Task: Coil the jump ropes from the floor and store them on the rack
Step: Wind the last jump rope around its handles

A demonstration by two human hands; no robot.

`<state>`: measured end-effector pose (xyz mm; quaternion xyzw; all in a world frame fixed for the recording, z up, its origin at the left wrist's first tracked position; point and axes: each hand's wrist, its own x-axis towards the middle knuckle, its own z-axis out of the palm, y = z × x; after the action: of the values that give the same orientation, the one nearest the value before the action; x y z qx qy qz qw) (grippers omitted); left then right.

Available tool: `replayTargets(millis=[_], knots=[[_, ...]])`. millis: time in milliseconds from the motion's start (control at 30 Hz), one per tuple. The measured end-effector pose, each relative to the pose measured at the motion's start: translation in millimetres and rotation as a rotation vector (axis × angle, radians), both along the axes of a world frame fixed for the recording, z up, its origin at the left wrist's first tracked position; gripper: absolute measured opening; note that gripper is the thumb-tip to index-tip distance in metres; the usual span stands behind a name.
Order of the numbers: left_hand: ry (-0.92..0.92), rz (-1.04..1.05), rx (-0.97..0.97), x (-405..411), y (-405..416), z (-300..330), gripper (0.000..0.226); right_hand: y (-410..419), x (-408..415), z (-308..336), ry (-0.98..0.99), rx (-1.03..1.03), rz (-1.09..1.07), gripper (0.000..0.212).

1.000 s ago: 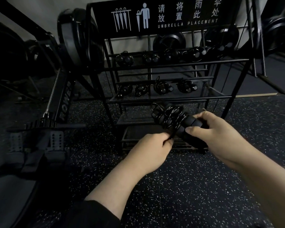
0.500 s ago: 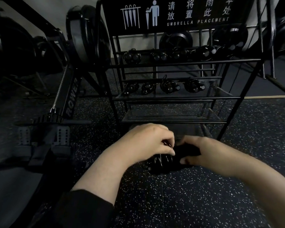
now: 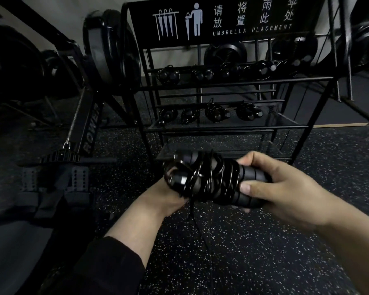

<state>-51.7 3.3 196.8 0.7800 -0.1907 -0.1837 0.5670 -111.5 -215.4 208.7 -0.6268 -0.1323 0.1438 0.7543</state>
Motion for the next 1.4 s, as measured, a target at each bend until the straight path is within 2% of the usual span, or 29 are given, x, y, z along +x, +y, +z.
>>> replayTargets(millis=[33,67,233,300,433,533,667,800,900,967,1067,1200,1300,1400], knots=[[0.086,0.015,-0.028,0,-3,-5,0.051,1,1,-1,-0.008,0.004,-0.066,0.029],[0.2,0.075,-0.104,2,-9,-11,0.046,2,2,-1,-0.012,0.002,-0.132,0.026],[0.327,0.038,-0.14,4,-27,2,0.03,1,7,0,-0.022,0.065,-0.399,0.028],[0.332,0.039,-0.107,2,-30,5,0.021,-1,10,-1,-0.03,0.074,-0.488,0.028],[0.303,0.004,0.02,-2,-32,4,0.021,0,13,-9,-0.043,-0.058,-0.57,0.03],[0.138,0.023,0.194,3,-30,2,0.024,-2,15,-12,-0.056,-0.203,-0.662,0.021],[-0.253,0.028,0.506,7,-25,2,0.029,-10,15,-8,-0.118,-0.655,-0.73,0.025],[-0.475,-0.042,0.726,5,-16,14,0.019,-13,15,-11,-0.081,-0.891,-0.554,0.02],[-0.572,-0.147,0.772,6,-9,27,0.014,-14,15,-9,-0.078,-0.995,-0.384,0.021],[-0.568,-0.192,0.733,7,-4,32,0.012,-13,14,-8,-0.101,-1.032,-0.282,0.022],[-0.457,-0.227,0.566,8,3,35,0.011,-9,11,-5,-0.108,-0.976,-0.121,0.024],[-0.335,-0.26,0.383,7,4,40,0.015,-5,6,1,-0.06,-0.793,0.075,0.025],[-0.266,-0.284,0.24,5,5,44,0.018,-7,3,5,-0.037,-0.595,0.145,0.021],[-0.191,-0.224,0.056,9,6,38,0.015,-9,0,3,0.016,-0.311,0.174,0.02]])
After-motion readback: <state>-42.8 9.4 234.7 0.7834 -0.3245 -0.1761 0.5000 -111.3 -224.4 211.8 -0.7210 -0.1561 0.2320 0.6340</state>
